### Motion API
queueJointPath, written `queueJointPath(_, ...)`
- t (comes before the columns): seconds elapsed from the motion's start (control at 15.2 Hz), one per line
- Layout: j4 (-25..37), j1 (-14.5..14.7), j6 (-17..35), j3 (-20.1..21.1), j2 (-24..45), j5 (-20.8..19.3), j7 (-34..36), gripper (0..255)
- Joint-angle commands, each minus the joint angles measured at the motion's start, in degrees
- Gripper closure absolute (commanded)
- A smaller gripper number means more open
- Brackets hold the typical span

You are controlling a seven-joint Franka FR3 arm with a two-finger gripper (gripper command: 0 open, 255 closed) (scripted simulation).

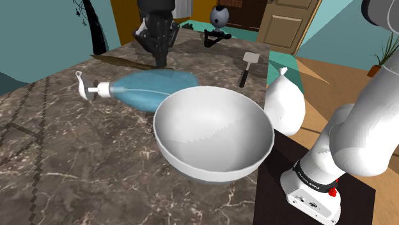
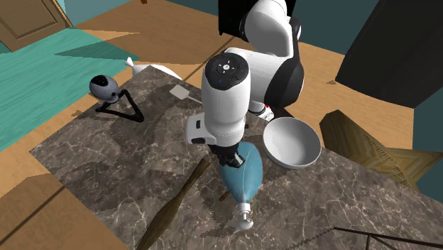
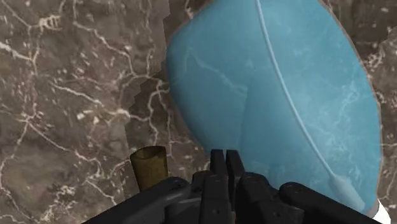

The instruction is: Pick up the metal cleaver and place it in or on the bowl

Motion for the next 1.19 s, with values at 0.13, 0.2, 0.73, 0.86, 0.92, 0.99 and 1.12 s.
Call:
queueJointPath(0.13, 1.1, 0.1, -1.2, 0.0, 0.4, -0.2, 0.1, 0)
queueJointPath(0.2, 1.3, 0.5, 0.6, 0.4, 1.5, -0.7, 1.8, 0)
queueJointPath(0.73, 4.5, 4.1, 10.6, 1.7, 9.7, -5.7, 12.3, 0)
queueJointPath(0.86, 2.8, 4.0, 12.1, 1.6, 9.6, -5.6, 12.3, 0)
queueJointPath(0.92, 2.1, 3.9, 12.9, 1.6, 9.6, -5.6, 12.3, 0)
queueJointPath(0.99, 1.3, 3.9, 13.7, 1.5, 9.6, -5.6, 12.3, 0)
queueJointPath(1.12, -0.6, 3.8, 15.6, 1.5, 9.7, -5.7, 12.4, 0)
